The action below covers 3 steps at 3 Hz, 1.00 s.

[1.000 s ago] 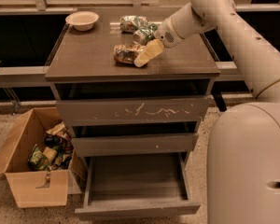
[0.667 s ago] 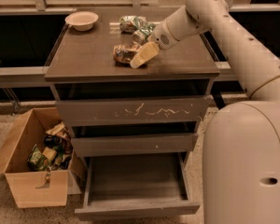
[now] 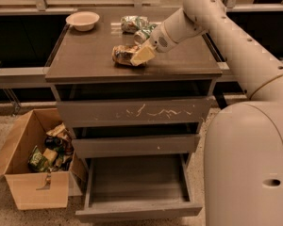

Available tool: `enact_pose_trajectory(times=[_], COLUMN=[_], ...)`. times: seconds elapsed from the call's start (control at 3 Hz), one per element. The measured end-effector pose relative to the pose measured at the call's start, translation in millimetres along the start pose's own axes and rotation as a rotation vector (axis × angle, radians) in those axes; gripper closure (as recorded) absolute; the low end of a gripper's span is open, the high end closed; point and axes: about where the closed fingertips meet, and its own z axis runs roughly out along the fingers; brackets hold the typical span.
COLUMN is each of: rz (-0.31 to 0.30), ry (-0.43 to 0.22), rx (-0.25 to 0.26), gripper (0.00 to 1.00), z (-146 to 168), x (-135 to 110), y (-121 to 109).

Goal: Place orange can into bottom drawer

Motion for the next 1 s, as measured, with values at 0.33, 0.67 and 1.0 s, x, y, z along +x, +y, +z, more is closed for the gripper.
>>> enact_pose_trajectory(times=[0.33, 0.67, 1.0], rz=[-0.046, -0.083, -0.037], ry=[-0.051, -0.093, -0.118], rx=[0.004, -0.006, -0.118], gripper=[0.83, 1.00, 1.00], z=[-23.6, -60.8, -50.6], x=[-9.9, -11.1, 8.2], y=[17.4, 62.7, 120.3])
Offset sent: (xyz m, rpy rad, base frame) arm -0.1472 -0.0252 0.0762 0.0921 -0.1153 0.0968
